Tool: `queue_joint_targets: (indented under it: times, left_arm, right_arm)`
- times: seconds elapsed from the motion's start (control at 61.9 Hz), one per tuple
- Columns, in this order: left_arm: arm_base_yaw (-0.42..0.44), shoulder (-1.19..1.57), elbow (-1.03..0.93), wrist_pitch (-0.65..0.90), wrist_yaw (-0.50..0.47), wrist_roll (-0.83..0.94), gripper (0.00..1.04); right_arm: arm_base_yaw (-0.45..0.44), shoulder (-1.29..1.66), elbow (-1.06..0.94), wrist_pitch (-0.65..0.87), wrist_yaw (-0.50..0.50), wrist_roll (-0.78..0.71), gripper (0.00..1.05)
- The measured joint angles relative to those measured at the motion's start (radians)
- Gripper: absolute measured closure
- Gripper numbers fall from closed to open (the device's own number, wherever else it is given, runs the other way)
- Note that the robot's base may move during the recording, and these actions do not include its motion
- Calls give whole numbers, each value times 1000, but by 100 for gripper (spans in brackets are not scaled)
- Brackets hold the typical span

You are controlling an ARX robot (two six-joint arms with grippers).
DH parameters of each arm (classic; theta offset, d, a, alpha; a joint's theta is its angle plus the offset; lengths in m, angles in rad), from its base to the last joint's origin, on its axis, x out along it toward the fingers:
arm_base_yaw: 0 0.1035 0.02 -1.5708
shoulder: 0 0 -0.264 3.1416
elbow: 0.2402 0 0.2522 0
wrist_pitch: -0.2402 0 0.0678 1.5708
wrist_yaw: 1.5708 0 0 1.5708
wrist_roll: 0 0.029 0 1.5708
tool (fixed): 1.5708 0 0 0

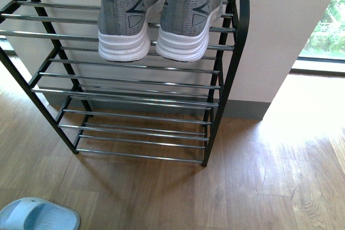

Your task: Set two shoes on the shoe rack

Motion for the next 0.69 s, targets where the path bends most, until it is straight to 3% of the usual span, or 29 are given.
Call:
queue_joint_targets:
  times: [0.372, 0.436, 0.517, 0.695]
  left_arm:
    - [130, -167, -210, 33, 146, 91, 103]
    - [145, -191, -232, 33, 161, 93, 103]
    - [221, -228, -259, 26, 260, 96, 103]
    - [253, -290, -299, 7, 270, 96, 103]
  right_arm:
    - [0, 0, 0, 0, 0, 0, 9]
    - [0, 0, 0, 0, 0, 0, 9]
    - [0, 0, 0, 0, -1, 0, 9]
    - [0, 0, 0, 0, 0, 0, 9]
